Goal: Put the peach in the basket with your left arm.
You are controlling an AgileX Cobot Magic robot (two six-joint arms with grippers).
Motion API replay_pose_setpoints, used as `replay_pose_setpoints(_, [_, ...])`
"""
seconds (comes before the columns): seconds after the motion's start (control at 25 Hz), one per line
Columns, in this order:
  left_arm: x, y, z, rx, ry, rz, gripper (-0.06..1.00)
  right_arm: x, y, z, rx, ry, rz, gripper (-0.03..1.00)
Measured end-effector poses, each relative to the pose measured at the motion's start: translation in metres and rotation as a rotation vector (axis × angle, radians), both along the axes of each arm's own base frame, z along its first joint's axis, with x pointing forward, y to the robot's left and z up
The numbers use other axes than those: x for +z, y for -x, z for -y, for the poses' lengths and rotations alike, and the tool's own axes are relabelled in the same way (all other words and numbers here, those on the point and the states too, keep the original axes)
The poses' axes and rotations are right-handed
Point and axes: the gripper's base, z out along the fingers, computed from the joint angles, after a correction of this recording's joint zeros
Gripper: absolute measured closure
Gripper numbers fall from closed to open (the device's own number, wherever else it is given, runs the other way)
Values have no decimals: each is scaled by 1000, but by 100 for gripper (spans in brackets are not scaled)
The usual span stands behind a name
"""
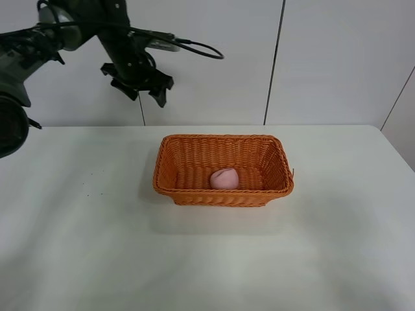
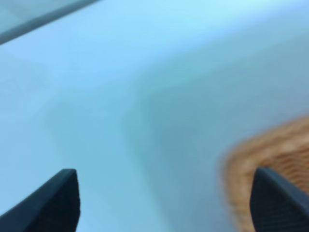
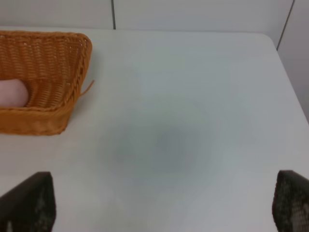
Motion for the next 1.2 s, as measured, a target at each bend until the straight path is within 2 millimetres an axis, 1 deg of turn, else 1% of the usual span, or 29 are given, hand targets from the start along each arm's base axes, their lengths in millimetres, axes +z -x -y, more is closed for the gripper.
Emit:
replay_pose_setpoints(0.04, [0, -4, -16, 33, -1, 0, 20, 0, 0, 0, 0, 0, 0, 27])
replay_pose_setpoints(0.16, [0, -14, -72, 145, -11, 2, 20, 0, 0, 0, 0, 0, 0, 27])
replay_pose_setpoints(0.24, [-1, -16, -100, 201, -16, -3, 20, 0, 0, 0, 0, 0, 0, 27])
replay_pose_setpoints(0.28, [-3, -16, -111, 224, -19, -7, 20, 0, 0, 0, 0, 0, 0, 27])
replay_pose_setpoints(0.36, [-6, -16, -124, 250, -22, -20, 20, 0, 0, 0, 0, 0, 0, 27])
replay_pose_setpoints(0.48, [-9, -16, -126, 254, -20, -28, 20, 0, 0, 0, 0, 0, 0, 27])
replay_pose_setpoints(0.64, [-9, -15, -118, 245, -1, -36, 20, 0, 0, 0, 0, 0, 0, 27])
replay_pose_setpoints(0.76, [-4, -8, -113, 238, 8, -47, 20, 0, 0, 0, 0, 0, 0, 27])
replay_pose_setpoints(0.84, [4, 1, -111, 233, 13, -54, 20, 0, 0, 0, 0, 0, 0, 27])
replay_pose_setpoints(0.92, [15, 14, -110, 233, 13, -59, 20, 0, 0, 0, 0, 0, 0, 27])
replay_pose_setpoints(1.0, [28, 34, -111, 235, 12, -68, 20, 0, 0, 0, 0, 0, 0, 27])
replay_pose_setpoints(1.04, [38, 45, -111, 235, 12, -65, 20, 0, 0, 0, 0, 0, 0, 27])
replay_pose_setpoints(1.08, [40, 57, -112, 239, 12, -81, 20, 0, 0, 0, 0, 0, 0, 27])
replay_pose_setpoints(1.16, [56, 88, -113, 252, 16, -85, 20, 0, 0, 0, 0, 0, 0, 27])
replay_pose_setpoints(1.2, [57, 103, -113, 257, 15, -103, 20, 0, 0, 0, 0, 0, 0, 27])
